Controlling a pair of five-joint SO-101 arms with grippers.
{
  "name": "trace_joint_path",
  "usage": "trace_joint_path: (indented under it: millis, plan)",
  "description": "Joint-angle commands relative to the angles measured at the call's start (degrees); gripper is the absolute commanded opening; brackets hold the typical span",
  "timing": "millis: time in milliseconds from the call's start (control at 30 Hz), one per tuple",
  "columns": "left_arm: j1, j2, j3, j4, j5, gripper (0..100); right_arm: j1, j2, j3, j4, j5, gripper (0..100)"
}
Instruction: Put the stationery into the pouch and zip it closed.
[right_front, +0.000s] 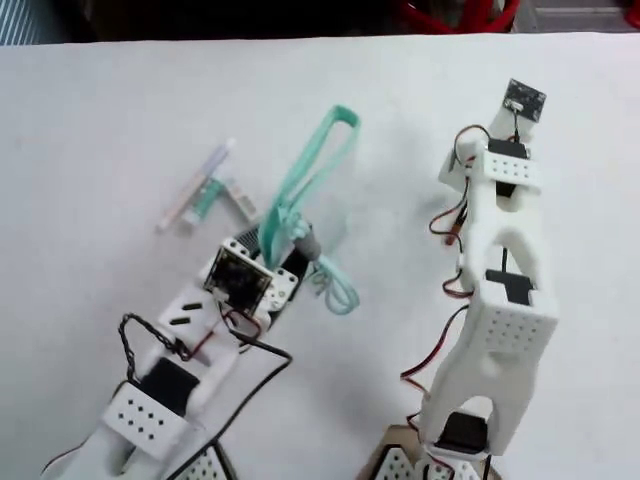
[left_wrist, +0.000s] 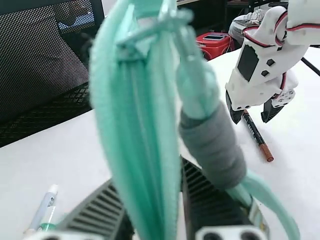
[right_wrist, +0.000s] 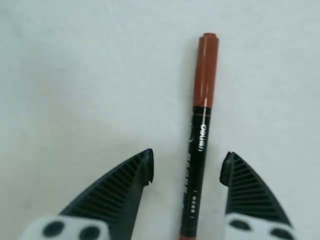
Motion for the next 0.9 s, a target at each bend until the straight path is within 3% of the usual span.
trace_joint_path:
  millis: [0, 200, 767, 867]
  plan:
    - [-0.6, -0.7, -1.7, -1.6, -0.4, 11, -0.6, 1.7, -5.2, 0.2, -0.4, 21.5]
    - [-0.4, -0.7, -1.7, -1.4, -0.4, 11, 2.9, 9.0, -14.4, 5.0, -0.4, 17.1]
    - [-0.7, -0.7, -1.2, -1.2, -0.4, 11, 3.1, 28.2, -45.4, 23.3, -0.4, 16.6]
    - [-0.7, -0.7, -1.2, -1.2, -0.4, 11, 3.1, 30.7, -49.9, 25.1, -0.1, 9.4]
